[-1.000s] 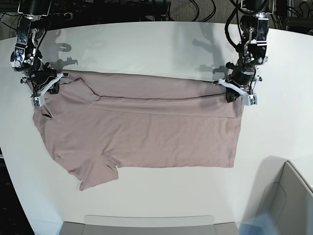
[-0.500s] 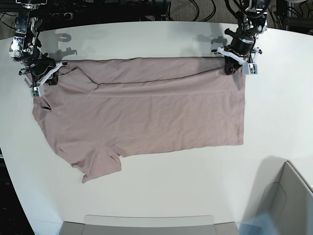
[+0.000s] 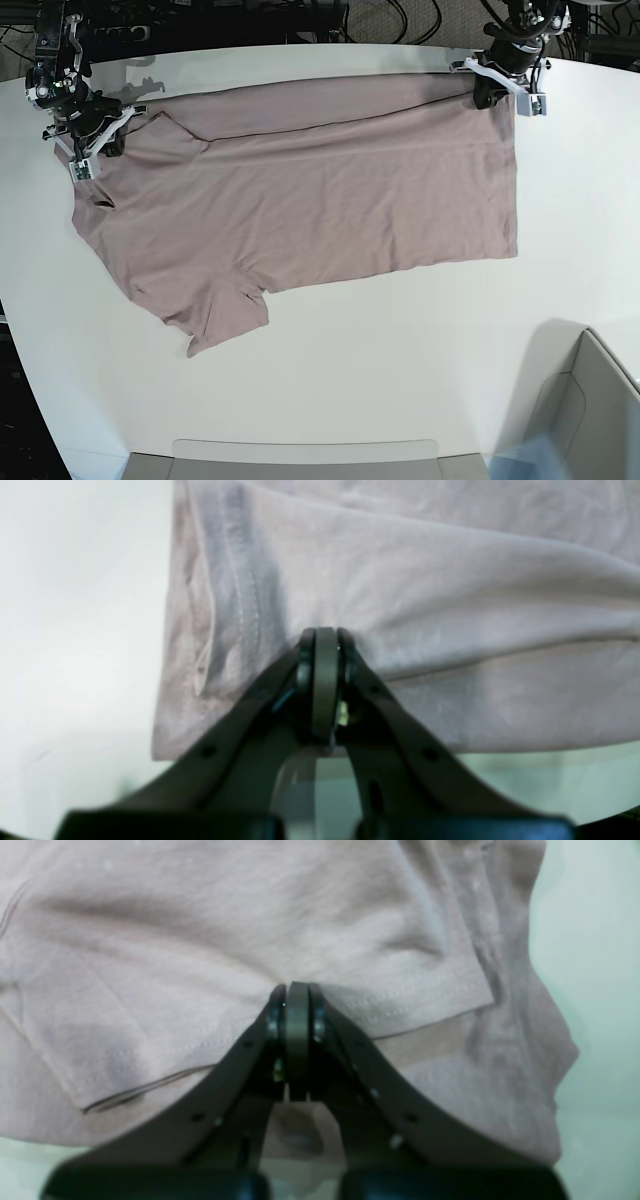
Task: Fold the T-shirt properly
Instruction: 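Release the folded edge and move both grippers back toward the shirt's fold line, then reach both grippers to the hem corners and grasp the hem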
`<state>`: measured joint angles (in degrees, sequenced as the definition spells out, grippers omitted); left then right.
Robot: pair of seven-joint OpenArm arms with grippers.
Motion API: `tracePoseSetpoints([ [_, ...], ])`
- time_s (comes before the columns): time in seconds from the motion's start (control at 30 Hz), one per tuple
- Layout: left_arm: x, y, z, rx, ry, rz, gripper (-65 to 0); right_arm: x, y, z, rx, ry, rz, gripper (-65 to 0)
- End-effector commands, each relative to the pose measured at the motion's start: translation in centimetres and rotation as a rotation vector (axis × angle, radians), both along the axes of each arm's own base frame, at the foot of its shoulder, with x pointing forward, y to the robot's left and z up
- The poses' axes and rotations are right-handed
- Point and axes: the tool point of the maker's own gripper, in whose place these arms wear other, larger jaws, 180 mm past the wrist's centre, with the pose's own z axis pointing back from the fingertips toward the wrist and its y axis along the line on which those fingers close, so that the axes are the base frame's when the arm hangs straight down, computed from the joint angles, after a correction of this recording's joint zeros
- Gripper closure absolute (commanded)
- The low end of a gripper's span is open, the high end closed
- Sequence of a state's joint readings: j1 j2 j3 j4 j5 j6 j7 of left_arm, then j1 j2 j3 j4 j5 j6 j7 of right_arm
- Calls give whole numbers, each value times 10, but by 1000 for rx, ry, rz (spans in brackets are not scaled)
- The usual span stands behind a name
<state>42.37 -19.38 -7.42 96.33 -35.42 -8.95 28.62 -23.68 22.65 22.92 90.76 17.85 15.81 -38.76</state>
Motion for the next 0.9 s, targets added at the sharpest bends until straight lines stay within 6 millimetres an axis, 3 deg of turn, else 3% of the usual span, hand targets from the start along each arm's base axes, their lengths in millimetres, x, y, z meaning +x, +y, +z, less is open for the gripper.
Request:
tracePoseSetpoints([
  [0.0, -65, 22, -25, 89, 298, 22, 0, -33, 4, -22, -12, 156, 19, 0],
  [0.17, -42, 31, -9, 113, 225, 35, 0, -31, 5, -21, -6, 146, 12, 0],
  [0.23, -23, 29, 0, 114, 173, 26, 0, -28, 7, -17, -8, 132, 17, 0],
  [0.4, 15, 20, 23, 114, 58, 1, 0, -10, 22, 8, -9, 45, 50, 0],
  [0.53, 40, 11, 45, 114, -31, -24, 0, 2, 21, 36, -23, -43, 26, 0],
  [0.73, 61, 6, 74, 127, -127, -40, 0, 17, 5, 86, -76, -170, -35, 0],
  [0.87, 75, 10, 87, 135, -179, -24, 0, 55, -2, 116, -95, -282, -34, 0],
])
